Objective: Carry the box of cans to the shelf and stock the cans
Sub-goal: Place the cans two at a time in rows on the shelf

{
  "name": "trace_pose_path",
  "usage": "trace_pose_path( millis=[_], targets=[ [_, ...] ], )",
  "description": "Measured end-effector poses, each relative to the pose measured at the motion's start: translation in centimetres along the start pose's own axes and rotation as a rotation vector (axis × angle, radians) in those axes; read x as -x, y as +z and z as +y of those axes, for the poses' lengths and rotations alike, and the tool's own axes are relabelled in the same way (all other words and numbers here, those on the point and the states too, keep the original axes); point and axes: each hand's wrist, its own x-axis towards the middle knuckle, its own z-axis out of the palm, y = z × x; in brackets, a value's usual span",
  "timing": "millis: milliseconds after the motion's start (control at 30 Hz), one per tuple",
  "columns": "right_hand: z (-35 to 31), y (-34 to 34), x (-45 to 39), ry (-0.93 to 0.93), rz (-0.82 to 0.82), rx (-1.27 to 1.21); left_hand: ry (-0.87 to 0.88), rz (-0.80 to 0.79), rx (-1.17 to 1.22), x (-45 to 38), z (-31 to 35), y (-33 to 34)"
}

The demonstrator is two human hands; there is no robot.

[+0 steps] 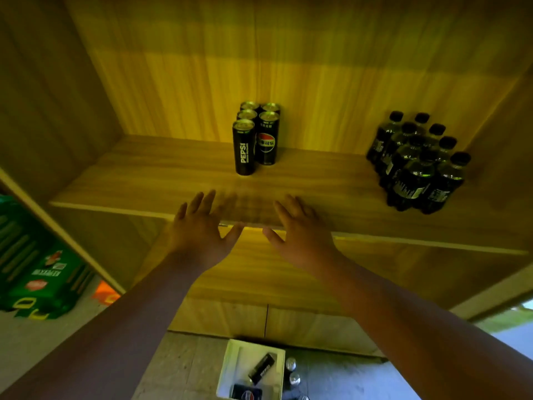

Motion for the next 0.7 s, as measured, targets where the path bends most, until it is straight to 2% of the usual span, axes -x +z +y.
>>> trace_pose_path(
  millis=[300,700],
  targets=[
    [-1.5,7.2,6.2,-0.156,0.113,0.05,0.013,-0.056,-0.069,7.2,-1.9,5.8],
    [-2.6,18.0,8.7,-0.003,0.034,0.049,0.065,-0.04,0.024,9.7,-5.5,15.9]
  ],
)
